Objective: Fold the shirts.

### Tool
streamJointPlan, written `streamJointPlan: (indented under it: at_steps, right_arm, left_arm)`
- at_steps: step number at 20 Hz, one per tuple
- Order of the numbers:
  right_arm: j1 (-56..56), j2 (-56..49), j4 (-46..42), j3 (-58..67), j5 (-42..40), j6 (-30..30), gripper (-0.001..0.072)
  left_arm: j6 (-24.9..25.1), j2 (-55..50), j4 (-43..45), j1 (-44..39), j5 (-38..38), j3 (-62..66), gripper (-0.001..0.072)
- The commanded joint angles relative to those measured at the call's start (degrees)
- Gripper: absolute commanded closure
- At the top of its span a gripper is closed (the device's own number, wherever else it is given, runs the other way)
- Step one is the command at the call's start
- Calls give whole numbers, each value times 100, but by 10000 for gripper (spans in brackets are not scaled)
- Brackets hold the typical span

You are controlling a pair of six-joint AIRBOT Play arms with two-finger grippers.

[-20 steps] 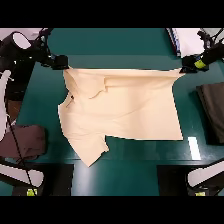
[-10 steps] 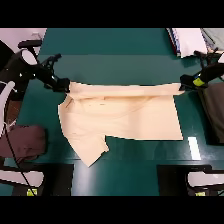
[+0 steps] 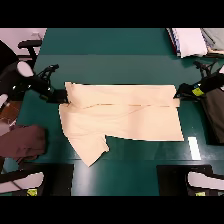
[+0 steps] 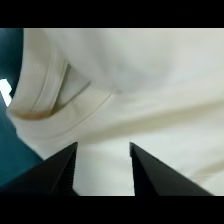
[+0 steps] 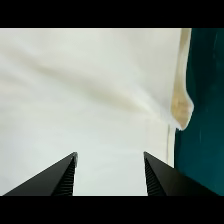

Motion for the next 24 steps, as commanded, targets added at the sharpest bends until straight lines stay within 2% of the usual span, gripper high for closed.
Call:
streamJointPlan:
  at_steps: [1,5,8,11,14,17,18,19,20,24]
  right_arm:
    - [-98,713,52,-557,-15,-15,229]
    - [-138,1322,61,-1073,-350,-15,229]
    - [-138,1469,66,-1185,-437,-15,230]
    - [-136,1464,227,-1187,-466,-15,231]
    - [-131,1467,363,-1187,-540,-15,230]
    - [-133,1464,361,-1187,-533,-15,231]
    - [-133,1464,361,-1187,-522,-15,231]
    - [-133,1464,361,-1187,-487,-15,231]
    - [-144,1464,341,-1187,-358,-20,231]
    - [-647,1475,-61,-1451,411,-149,231]
  left_arm:
    - [-205,1204,114,-2,94,-1370,298]
    - [-426,2284,-442,-9,48,-3073,298]
    - [-411,2616,-966,-9,55,-3834,298]
    - [-354,2634,-1244,-9,468,-4251,299]
    - [-59,2634,-1821,-17,1034,-4444,299]
    - [-76,2629,-1840,-297,1141,-4498,304]
    - [-116,2629,-1858,-391,1147,-4498,476]
    - [-116,2629,-1873,-448,1180,-4498,605]
    - [-111,2632,-1912,-448,1187,-4492,681]
    - [-52,2649,-1770,-450,734,-4074,683]
